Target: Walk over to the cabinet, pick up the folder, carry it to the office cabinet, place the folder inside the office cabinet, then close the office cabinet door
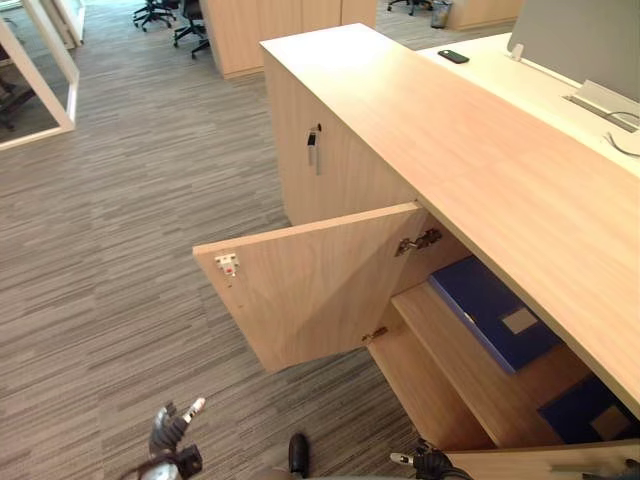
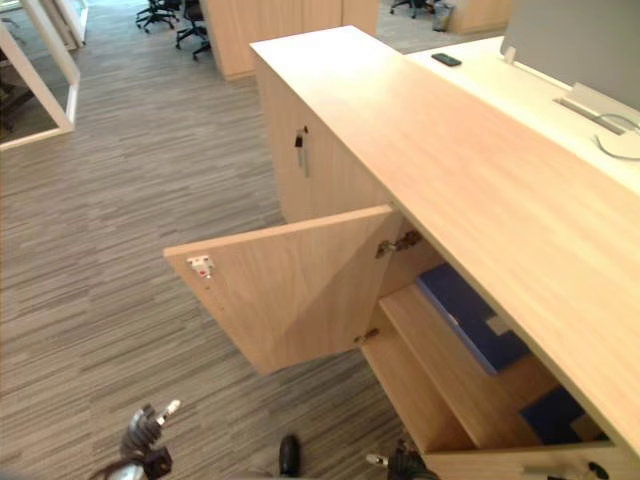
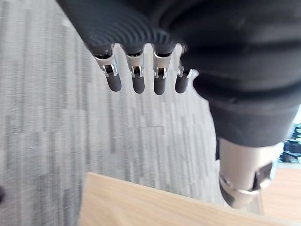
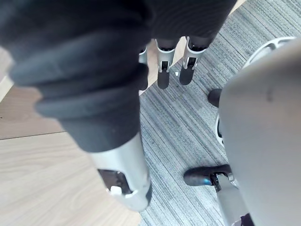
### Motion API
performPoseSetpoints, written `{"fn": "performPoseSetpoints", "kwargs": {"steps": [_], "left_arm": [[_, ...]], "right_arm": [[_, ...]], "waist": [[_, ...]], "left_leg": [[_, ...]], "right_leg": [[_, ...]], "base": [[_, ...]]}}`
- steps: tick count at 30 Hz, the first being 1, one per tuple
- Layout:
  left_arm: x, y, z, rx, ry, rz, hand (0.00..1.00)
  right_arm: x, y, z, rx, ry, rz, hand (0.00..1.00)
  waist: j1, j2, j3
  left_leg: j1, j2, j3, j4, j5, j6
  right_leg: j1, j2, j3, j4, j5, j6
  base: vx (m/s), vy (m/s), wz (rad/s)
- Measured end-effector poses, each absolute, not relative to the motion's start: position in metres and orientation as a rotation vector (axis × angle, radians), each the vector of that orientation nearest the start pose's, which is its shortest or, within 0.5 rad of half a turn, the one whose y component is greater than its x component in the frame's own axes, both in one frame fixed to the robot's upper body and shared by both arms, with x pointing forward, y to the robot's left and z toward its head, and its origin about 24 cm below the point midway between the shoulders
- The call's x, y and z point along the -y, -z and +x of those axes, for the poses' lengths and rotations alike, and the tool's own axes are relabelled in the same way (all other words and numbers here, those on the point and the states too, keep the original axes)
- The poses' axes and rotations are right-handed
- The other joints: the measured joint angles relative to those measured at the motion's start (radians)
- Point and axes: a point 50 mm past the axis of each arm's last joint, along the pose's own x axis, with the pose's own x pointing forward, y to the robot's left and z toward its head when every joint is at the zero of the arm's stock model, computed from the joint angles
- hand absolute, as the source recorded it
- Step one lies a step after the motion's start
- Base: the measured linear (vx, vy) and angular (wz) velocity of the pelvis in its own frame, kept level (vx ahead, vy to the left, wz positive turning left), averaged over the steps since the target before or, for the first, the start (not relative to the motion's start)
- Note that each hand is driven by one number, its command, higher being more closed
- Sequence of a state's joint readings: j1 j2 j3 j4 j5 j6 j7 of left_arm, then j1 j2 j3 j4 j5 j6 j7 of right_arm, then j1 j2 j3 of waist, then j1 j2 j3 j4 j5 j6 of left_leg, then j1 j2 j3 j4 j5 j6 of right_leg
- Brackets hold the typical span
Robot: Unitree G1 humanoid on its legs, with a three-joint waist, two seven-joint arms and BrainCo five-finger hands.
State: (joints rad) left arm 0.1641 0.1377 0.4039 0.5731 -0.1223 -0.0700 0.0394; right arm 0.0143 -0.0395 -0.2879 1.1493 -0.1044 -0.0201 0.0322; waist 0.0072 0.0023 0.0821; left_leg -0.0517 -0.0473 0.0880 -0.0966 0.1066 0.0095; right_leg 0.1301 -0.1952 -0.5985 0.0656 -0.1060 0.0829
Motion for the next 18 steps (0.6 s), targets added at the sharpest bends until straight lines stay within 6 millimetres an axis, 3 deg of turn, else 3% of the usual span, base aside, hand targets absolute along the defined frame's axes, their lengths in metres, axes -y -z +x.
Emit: {"fn": "performPoseSetpoints", "kwargs": {"steps": [4, 6, 9, 11, 12, 14, 18], "left_arm": [[-0.32, 0.054, 0.171, -0.499, -0.583, 0.092, 0.0], [-0.352, 0.02, 0.19, -0.437, -0.608, 0.257, 0.0], [-0.38, -0.02, 0.212, -0.365, -0.638, 0.424, 0.0], [-0.389, -0.036, 0.224, -0.346, -0.641, 0.5, 0.0], [-0.388, -0.05, 0.238, -0.316, -0.614, 0.586, 0.0], [-0.382, -0.056, 0.248, -0.299, -0.579, 0.642, 0.0], [-0.349, -0.051, 0.272, -0.277, -0.408, 0.806, 0.0]], "right_arm": [[0.188, 0.165, 0.099, -1.144, 0.161, 0.051, 0.0], [0.184, 0.166, 0.099, -1.152, 0.119, 0.034, 0.0], [0.184, 0.166, 0.098, -1.158, 0.113, 0.036, 0.0], [0.183, 0.166, 0.098, -1.157, 0.106, 0.039, 0.0], [0.183, 0.166, 0.098, -1.157, 0.102, 0.042, 0.0], [0.183, 0.166, 0.098, -1.157, 0.1, 0.043, 0.0], [0.183, 0.166, 0.099, -1.149, 0.098, 0.044, 0.0]], "waist": [[-0.004, -0.014, -0.005], [-0.007, -0.032, -0.013], [-0.009, -0.039, -0.017], [-0.013, -0.039, -0.018], [-0.015, -0.039, -0.02], [-0.015, -0.038, -0.021], [-0.025, -0.036, -0.026]], "left_leg": [[0.018, 0.014, 0.028, 0.0, -0.015, -0.005], [0.04, 0.033, 0.048, 0.001, -0.021, -0.011], [0.064, 0.053, 0.074, 0.001, -0.028, -0.021], [0.076, 0.062, 0.084, 0.001, -0.03, -0.025], [0.08, 0.069, 0.094, 0.001, -0.031, -0.028], [0.084, 0.071, 0.101, 0.001, -0.031, -0.029], [0.089, 0.074, 0.12, 0.001, -0.024, -0.038]], "right_leg": [[-0.001, 0.012, 0.044, 0.007, 0.003, -0.002], [-0.001, 0.022, 0.074, 0.025, 0.004, -0.006], [-0.003, 0.031, 0.105, 0.046, 0.004, -0.006], [-0.005, 0.035, 0.115, 0.054, 0.004, -0.006], [-0.007, 0.039, 0.123, 0.057, 0.004, -0.006], [-0.008, 0.041, 0.139, 0.058, 0.004, -0.006], [-0.012, 0.041, 0.159, 0.058, 0.004, -0.006]], "base": [[0.05, -0.015, -0.21], [0.05, -0.021, -0.3], [0.03, -0.018, -0.24], [0.0, -0.014, -0.22], [-0.01, -0.011, -0.17], [-0.01, -0.007, -0.21], [-0.03, -0.006, -0.2]]}}
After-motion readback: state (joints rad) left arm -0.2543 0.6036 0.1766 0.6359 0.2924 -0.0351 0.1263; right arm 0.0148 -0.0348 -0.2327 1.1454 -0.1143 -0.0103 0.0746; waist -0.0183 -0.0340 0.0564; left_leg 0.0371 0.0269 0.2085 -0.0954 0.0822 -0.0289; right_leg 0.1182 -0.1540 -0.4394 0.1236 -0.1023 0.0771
